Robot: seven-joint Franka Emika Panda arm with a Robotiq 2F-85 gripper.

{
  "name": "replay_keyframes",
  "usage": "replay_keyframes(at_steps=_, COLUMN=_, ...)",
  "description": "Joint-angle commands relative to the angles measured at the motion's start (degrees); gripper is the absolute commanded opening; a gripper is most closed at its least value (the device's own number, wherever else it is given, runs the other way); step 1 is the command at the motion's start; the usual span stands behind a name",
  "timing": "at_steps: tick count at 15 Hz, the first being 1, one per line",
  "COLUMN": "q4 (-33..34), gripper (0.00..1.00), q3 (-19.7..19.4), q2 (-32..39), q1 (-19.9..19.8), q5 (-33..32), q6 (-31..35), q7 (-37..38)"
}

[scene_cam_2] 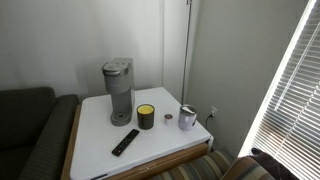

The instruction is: Open the coffee maker lid

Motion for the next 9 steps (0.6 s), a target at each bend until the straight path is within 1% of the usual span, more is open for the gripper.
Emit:
replay_keyframes(at_steps=1, q4=2.49, gripper=1.00, q3=-0.21, q2=8.04, q1=1.21, q5=3.70, q6=3.79, q7=1.06)
replay_keyframes(at_steps=9, q4=4.40, gripper=1.00, q3=0.72, q2=19.08, q1=3.32, q5=11.49, q6=14.11, q7=4.15)
